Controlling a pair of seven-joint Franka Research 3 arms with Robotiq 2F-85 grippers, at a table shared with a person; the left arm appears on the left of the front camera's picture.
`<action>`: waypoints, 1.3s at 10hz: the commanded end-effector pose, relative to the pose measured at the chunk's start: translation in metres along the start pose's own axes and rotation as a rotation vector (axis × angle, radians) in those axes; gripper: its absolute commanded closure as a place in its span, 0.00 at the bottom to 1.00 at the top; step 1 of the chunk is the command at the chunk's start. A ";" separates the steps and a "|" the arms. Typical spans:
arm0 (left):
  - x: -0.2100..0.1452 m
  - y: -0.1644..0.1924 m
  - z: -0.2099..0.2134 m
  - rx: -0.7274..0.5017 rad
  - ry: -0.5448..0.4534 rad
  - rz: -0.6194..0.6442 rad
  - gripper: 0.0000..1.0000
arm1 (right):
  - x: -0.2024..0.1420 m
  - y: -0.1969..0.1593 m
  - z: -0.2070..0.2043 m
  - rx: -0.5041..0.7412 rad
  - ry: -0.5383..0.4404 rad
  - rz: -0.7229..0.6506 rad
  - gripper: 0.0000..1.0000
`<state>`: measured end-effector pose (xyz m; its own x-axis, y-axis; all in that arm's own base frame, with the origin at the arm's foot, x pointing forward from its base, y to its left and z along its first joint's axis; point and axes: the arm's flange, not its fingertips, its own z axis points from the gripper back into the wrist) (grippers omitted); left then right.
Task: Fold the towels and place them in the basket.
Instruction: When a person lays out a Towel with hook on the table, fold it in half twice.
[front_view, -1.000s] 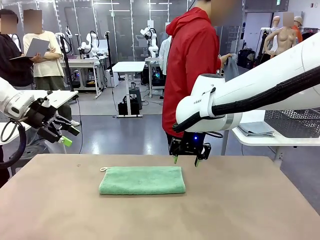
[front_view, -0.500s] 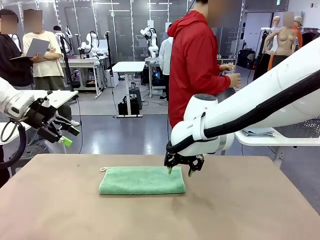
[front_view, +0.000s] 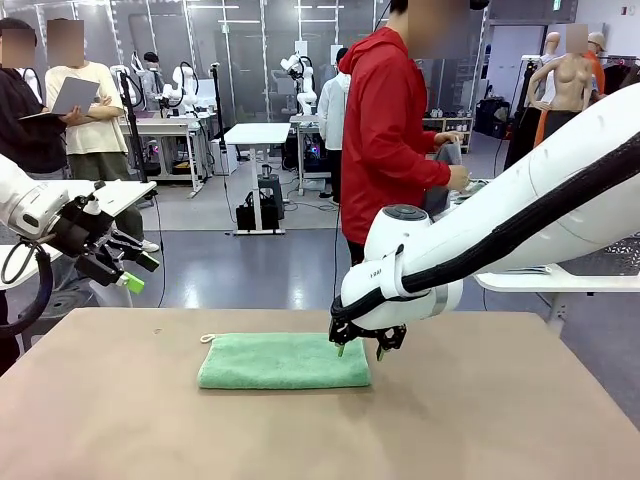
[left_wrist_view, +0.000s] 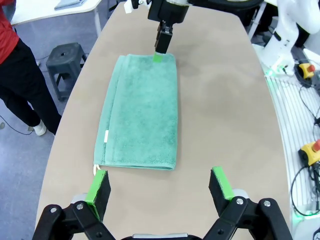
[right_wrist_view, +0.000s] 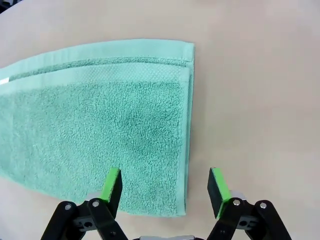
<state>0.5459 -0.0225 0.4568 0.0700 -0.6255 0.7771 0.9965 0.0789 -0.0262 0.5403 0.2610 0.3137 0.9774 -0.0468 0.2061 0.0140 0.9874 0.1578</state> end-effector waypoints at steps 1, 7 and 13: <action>0.000 0.000 0.000 -0.002 0.004 -0.003 0.00 | 0.007 0.010 -0.010 -0.037 -0.031 -0.050 0.13; 0.000 0.000 0.000 -0.002 0.004 -0.003 0.00 | 0.015 0.015 -0.024 -0.061 -0.036 -0.086 0.13; 0.000 0.000 0.000 -0.002 0.004 -0.003 0.00 | 0.018 0.015 -0.034 -0.066 -0.015 -0.105 0.33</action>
<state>0.5459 -0.0225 0.4567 0.0700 -0.6255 0.7771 0.9965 0.0789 -0.0263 0.5622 0.2710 0.2890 0.9725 -0.1205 0.1994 0.0930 0.9855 0.1418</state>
